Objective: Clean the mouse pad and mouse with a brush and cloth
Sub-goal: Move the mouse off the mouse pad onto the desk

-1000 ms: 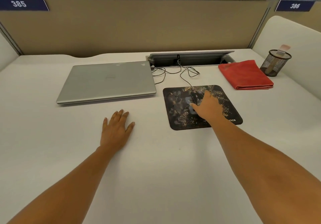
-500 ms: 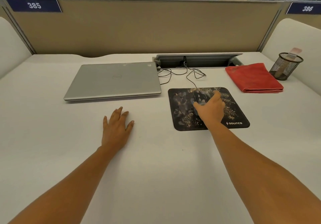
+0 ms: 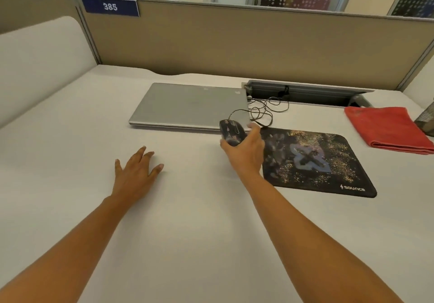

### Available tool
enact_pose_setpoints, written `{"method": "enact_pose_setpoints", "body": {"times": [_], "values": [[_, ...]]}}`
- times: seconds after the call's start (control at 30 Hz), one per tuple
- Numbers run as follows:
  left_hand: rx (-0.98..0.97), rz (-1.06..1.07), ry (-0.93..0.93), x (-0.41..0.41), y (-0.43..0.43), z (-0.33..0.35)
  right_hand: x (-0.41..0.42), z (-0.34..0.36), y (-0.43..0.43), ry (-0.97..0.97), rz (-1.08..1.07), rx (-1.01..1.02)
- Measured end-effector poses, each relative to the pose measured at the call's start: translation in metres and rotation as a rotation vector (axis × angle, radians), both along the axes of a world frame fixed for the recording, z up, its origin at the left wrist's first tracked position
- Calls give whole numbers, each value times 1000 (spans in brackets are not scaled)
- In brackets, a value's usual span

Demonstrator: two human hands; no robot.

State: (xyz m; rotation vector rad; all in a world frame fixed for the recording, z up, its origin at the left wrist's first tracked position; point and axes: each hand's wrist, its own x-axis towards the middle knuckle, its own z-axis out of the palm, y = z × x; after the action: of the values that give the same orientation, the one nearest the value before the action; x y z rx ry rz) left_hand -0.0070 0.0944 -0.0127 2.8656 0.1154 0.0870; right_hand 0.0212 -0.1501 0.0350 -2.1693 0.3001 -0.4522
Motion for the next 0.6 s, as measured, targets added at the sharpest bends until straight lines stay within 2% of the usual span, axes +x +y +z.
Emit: {"method": "enact_pose_setpoints", "body": {"times": [0.23,0.4,0.6], "values": [[25,184,-13,-22,49,-1,-1,-5,80,17,230,-56],[-32,273,-49,-32,59,-8,-2,-12,130,65,372,-118],[-24,299,-106,-31,56,-10,-1,-25,156,141,422,-154]]}}
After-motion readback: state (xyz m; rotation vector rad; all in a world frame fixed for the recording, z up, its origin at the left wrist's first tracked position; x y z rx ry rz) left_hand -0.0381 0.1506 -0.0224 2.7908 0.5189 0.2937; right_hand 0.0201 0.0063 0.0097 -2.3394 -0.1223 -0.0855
